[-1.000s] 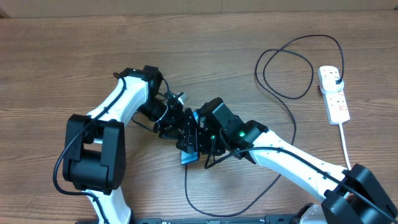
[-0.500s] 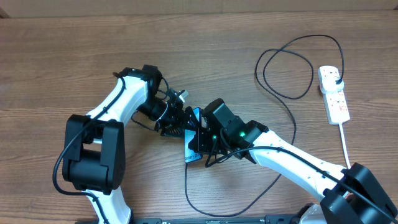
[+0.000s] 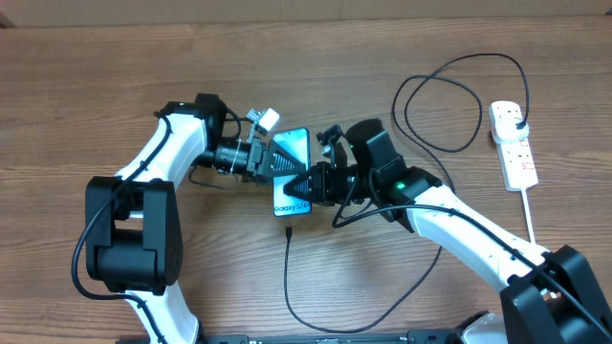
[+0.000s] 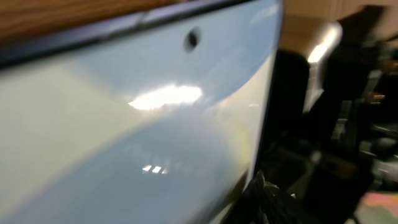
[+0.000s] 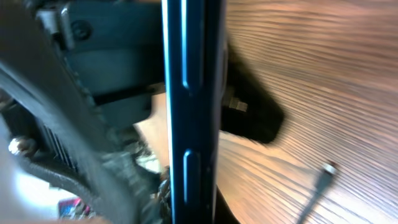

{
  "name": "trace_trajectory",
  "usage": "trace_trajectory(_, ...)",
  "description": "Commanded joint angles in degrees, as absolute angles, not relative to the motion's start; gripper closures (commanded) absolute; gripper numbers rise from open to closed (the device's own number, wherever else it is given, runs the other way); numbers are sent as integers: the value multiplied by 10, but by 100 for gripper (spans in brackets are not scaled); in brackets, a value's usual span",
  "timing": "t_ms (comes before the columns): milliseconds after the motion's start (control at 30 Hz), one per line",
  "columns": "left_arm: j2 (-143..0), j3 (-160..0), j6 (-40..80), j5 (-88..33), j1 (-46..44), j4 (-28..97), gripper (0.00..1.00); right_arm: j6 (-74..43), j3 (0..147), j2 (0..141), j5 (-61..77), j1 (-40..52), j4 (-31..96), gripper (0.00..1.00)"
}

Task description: Plug charger to phone and switch on socket

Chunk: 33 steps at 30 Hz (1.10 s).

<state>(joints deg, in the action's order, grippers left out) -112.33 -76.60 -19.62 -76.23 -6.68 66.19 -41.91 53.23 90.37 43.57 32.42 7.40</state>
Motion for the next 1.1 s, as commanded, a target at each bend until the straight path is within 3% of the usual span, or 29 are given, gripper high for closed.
trace_trajectory(0,-1122,-779,-265,-906,-71,662,42,-404,548,897,511,307,43,96)
trace_trajectory(267,-1120,-798,-253,-907,-67,670,53,-387,547,897,491,299,26,96)
trace_trajectory(767,-1042,-866,-252,-907,-67,724,58,-392,548,897,487,299,-46,96)
trace_trajectory(1067,-975,-884,-241,-907,-67,721,60,-442,548,897,569,298,-108,94)
